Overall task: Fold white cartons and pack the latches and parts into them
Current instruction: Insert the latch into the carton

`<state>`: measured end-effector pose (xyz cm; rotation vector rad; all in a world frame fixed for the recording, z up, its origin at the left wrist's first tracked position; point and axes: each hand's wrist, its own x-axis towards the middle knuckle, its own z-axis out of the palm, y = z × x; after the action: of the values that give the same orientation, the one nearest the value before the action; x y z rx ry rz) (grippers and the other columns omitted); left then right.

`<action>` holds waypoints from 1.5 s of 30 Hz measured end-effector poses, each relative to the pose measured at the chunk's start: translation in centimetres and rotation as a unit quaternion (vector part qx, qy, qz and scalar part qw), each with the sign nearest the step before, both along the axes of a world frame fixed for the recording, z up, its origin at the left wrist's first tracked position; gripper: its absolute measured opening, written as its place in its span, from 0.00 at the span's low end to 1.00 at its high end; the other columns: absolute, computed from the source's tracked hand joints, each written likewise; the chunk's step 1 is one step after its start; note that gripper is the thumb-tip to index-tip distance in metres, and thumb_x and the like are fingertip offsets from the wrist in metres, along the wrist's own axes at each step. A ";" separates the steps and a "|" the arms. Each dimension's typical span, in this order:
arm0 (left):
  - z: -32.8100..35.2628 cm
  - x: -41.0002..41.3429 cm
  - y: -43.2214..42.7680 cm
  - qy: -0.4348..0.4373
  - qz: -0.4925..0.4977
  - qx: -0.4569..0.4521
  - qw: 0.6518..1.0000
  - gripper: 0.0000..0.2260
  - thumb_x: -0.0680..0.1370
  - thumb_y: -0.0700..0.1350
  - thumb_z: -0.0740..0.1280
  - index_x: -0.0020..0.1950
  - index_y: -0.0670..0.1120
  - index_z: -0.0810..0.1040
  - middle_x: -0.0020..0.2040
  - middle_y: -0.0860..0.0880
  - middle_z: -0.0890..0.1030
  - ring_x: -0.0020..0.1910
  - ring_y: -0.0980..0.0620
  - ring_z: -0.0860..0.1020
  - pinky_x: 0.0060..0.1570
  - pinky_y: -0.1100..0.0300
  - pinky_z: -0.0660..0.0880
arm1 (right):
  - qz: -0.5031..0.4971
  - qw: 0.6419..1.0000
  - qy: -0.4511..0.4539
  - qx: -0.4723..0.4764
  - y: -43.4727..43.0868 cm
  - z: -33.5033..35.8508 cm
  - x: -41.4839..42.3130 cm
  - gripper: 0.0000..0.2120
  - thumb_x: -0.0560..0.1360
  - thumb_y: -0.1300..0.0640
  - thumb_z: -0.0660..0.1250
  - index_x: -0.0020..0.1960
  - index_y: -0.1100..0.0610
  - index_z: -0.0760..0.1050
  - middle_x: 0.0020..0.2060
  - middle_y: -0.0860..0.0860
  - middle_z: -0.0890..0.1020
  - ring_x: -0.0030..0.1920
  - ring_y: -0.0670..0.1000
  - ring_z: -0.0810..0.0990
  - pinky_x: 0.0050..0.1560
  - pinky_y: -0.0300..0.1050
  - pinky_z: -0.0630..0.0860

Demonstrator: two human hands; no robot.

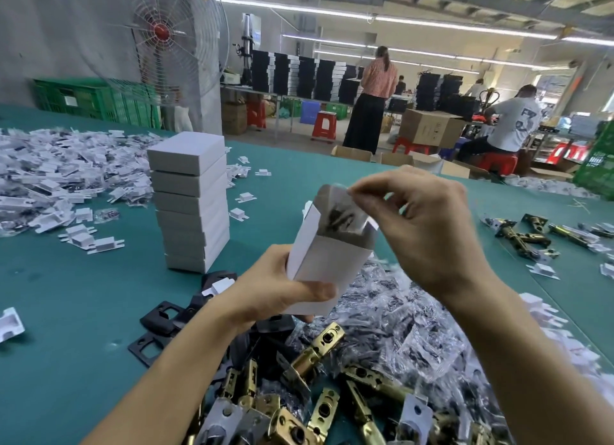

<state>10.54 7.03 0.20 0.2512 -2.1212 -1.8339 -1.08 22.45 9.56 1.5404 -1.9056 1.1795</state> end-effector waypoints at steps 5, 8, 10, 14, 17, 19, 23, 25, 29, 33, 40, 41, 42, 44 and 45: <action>0.4 0.2 0.1 0.028 -0.019 0.028 0.999 0.13 0.69 0.42 0.76 0.52 0.47 0.84 0.46 0.45 0.83 0.44 0.44 0.83 0.37 0.49 0.82 | -0.007 0.994 -0.007 0.110 -1.2 -0.2 -0.2 0.06 0.76 0.60 0.71 0.49 0.51 0.85 0.43 0.46 0.86 0.45 0.47 0.81 0.45 0.47 0.77; 0.5 0.2 0.0 0.037 -0.020 0.044 0.998 0.13 0.69 0.41 0.76 0.53 0.45 0.84 0.46 0.44 0.83 0.44 0.45 0.82 0.36 0.49 0.82 | 0.027 0.995 -0.055 0.076 -1.1 -0.5 -0.1 0.06 0.77 0.63 0.68 0.47 0.55 0.82 0.41 0.46 0.85 0.44 0.45 0.82 0.47 0.47 0.79; 0.5 0.4 0.1 0.042 -0.022 0.049 0.998 0.13 0.69 0.40 0.76 0.52 0.45 0.84 0.46 0.45 0.83 0.44 0.45 0.82 0.36 0.49 0.82 | 0.049 0.991 -0.107 0.055 -1.0 -0.6 0.1 0.06 0.78 0.65 0.67 0.48 0.57 0.81 0.40 0.46 0.85 0.44 0.46 0.84 0.49 0.49 0.81; 0.5 0.3 0.1 0.033 -0.008 0.044 0.998 0.13 0.68 0.40 0.76 0.52 0.44 0.84 0.45 0.44 0.83 0.43 0.46 0.83 0.35 0.51 0.80 | 0.010 0.986 -0.073 0.153 -0.5 -0.2 0.0 0.07 0.78 0.60 0.68 0.46 0.50 0.81 0.37 0.39 0.82 0.41 0.35 0.78 0.39 0.36 0.73; 0.3 0.0 0.2 0.011 0.012 0.029 0.999 0.15 0.67 0.43 0.77 0.53 0.46 0.83 0.44 0.47 0.83 0.41 0.49 0.83 0.34 0.53 0.80 | -0.073 0.968 0.014 0.240 0.0 0.3 -0.2 0.07 0.77 0.56 0.67 0.47 0.50 0.84 0.39 0.41 0.81 0.41 0.40 0.75 0.40 0.44 0.74; 0.2 -0.1 0.2 0.004 0.015 0.025 1.000 0.16 0.67 0.44 0.77 0.53 0.48 0.83 0.44 0.47 0.84 0.41 0.50 0.84 0.34 0.54 0.80 | -0.101 0.967 0.043 0.230 0.2 0.7 0.1 0.08 0.77 0.55 0.66 0.51 0.49 0.84 0.44 0.45 0.81 0.47 0.46 0.76 0.46 0.53 0.78; 0.1 -0.1 0.2 0.006 0.019 0.015 1.000 0.15 0.66 0.45 0.78 0.53 0.49 0.84 0.45 0.46 0.84 0.42 0.49 0.84 0.34 0.55 0.80 | -0.036 0.977 0.045 0.203 0.1 1.2 1.3 0.11 0.77 0.52 0.66 0.58 0.44 0.79 0.47 0.43 0.80 0.48 0.47 0.76 0.47 0.53 0.77; 0.1 -0.2 0.2 0.010 0.017 0.010 1.000 0.15 0.66 0.45 0.78 0.52 0.49 0.84 0.43 0.48 0.83 0.41 0.50 0.84 0.34 0.54 0.80 | -0.023 0.964 0.053 0.259 -0.3 1.3 1.2 0.11 0.79 0.52 0.65 0.59 0.41 0.80 0.52 0.42 0.81 0.52 0.48 0.78 0.50 0.54 0.77; 0.0 -0.2 0.2 0.012 0.020 -0.004 1.000 0.15 0.66 0.44 0.78 0.52 0.48 0.84 0.44 0.47 0.83 0.41 0.50 0.83 0.34 0.54 0.81 | -0.060 0.934 0.053 0.347 -0.4 1.3 0.6 0.14 0.80 0.57 0.63 0.57 0.39 0.79 0.52 0.44 0.82 0.52 0.54 0.79 0.49 0.54 0.78; -0.1 -0.2 0.2 0.003 0.010 -0.021 1.000 0.15 0.67 0.44 0.77 0.52 0.46 0.83 0.45 0.44 0.82 0.40 0.51 0.82 0.34 0.54 0.81 | -0.036 0.919 0.033 0.392 -0.4 1.5 0.0 0.14 0.78 0.60 0.62 0.52 0.44 0.82 0.47 0.47 0.83 0.49 0.54 0.79 0.50 0.53 0.78; 0.5 0.0 0.5 0.040 0.012 0.025 0.999 0.15 0.69 0.45 0.75 0.55 0.46 0.83 0.46 0.45 0.83 0.43 0.48 0.83 0.37 0.48 0.82 | 0.042 0.955 -0.018 0.292 0.7 0.2 -0.7 0.11 0.78 0.62 0.64 0.52 0.52 0.83 0.51 0.46 0.77 0.51 0.43 0.75 0.49 0.32 0.70; 0.7 0.2 0.5 0.051 0.009 0.042 0.998 0.14 0.69 0.46 0.75 0.55 0.47 0.84 0.46 0.46 0.84 0.44 0.48 0.83 0.38 0.47 0.82 | 0.049 0.978 -0.055 0.196 1.0 -0.5 -0.8 0.10 0.77 0.60 0.67 0.54 0.48 0.82 0.53 0.43 0.76 0.52 0.42 0.75 0.50 0.32 0.72; 0.8 0.3 0.5 0.059 0.004 0.058 0.997 0.14 0.70 0.48 0.76 0.54 0.48 0.84 0.47 0.47 0.84 0.44 0.48 0.83 0.39 0.46 0.82 | 0.057 0.988 -0.095 0.103 1.5 -1.3 -0.8 0.11 0.75 0.58 0.69 0.55 0.45 0.80 0.54 0.43 0.76 0.53 0.42 0.76 0.50 0.33 0.75; 1.1 0.6 0.6 0.059 -0.020 0.088 0.994 0.14 0.69 0.51 0.76 0.54 0.51 0.84 0.48 0.47 0.85 0.46 0.46 0.84 0.39 0.47 0.82 | 0.101 0.976 -0.193 -0.002 2.3 -2.9 -0.9 0.14 0.72 0.53 0.72 0.56 0.43 0.79 0.56 0.45 0.79 0.55 0.45 0.80 0.49 0.37 0.80; 1.2 0.7 0.7 0.058 -0.037 0.098 0.993 0.15 0.69 0.52 0.75 0.54 0.52 0.84 0.50 0.46 0.85 0.47 0.45 0.84 0.39 0.48 0.82 | 0.134 0.961 -0.240 -0.019 2.5 -3.8 -0.8 0.16 0.70 0.52 0.73 0.57 0.44 0.79 0.55 0.46 0.81 0.56 0.47 0.82 0.49 0.39 0.81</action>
<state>11.23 7.73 1.45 0.1086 -1.8979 -2.0497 -1.85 24.92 5.77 1.6381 -1.9814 1.8377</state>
